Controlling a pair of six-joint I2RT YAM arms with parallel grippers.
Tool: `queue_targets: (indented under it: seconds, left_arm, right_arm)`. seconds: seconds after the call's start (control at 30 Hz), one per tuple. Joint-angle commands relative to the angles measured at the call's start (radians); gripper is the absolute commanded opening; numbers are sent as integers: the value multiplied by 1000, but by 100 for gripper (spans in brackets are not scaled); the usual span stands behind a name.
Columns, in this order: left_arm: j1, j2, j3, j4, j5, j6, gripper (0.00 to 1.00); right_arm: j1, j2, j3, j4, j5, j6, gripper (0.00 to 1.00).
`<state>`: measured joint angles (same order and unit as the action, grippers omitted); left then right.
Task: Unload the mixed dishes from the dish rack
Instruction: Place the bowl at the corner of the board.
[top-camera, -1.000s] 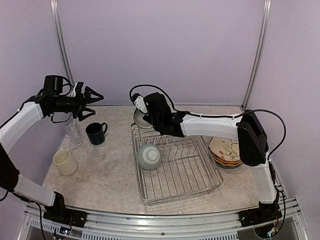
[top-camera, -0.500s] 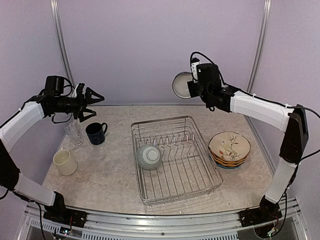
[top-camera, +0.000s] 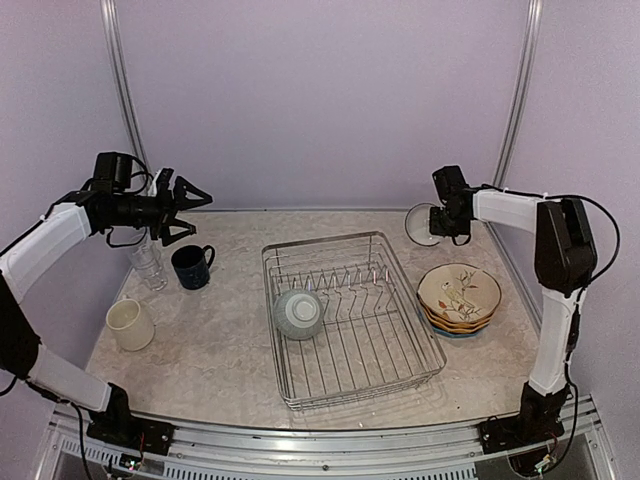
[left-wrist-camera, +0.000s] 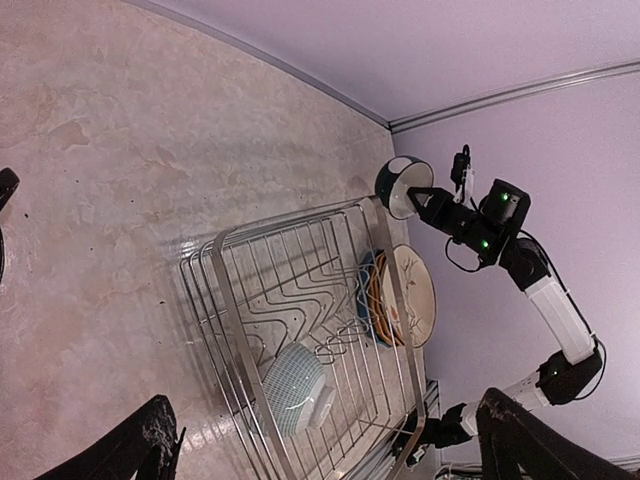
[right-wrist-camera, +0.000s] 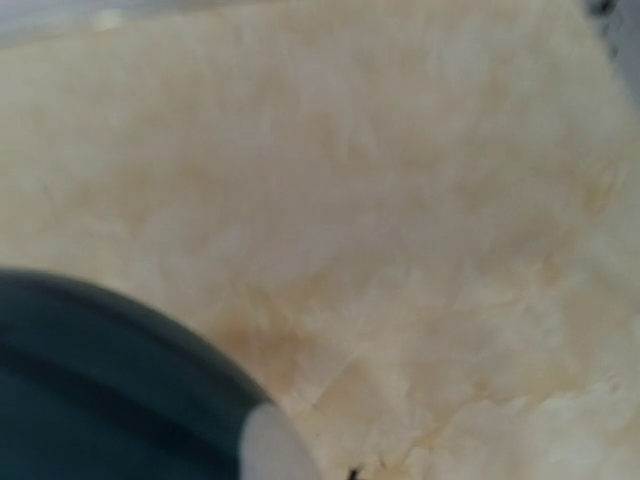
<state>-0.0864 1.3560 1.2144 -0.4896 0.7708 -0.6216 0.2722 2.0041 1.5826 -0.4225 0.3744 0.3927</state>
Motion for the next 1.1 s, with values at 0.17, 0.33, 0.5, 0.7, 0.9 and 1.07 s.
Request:
queue_targets:
  seconds: [0.17,0.33,0.5,0.7,0.9,1.07]
  left_arm:
    - [-17,0,36,-36,-29,32,99]
    - [-25,5,39,-38,-14,30,99]
    - [-28,14,49,-54,-23,35,99]
    - [-31,17,47,-55,-38,43,99]
    - [-33,30,46,-52,-37,45,99]
    - [-32,40,46,-47,-24,41,99]
  right_arm:
    - [-73,89,103,-86,-114,29,2]
    - [-115,128,92,-68,-228,31,12]
    - [-117,152,131,-98,-238,-20,34]
    - [-117,164,201,-204,-171,-63,49]
    - [-113,56,164,-234,-164,-122,70]
    - [-26,-130,11,-158,-78,-179,100]
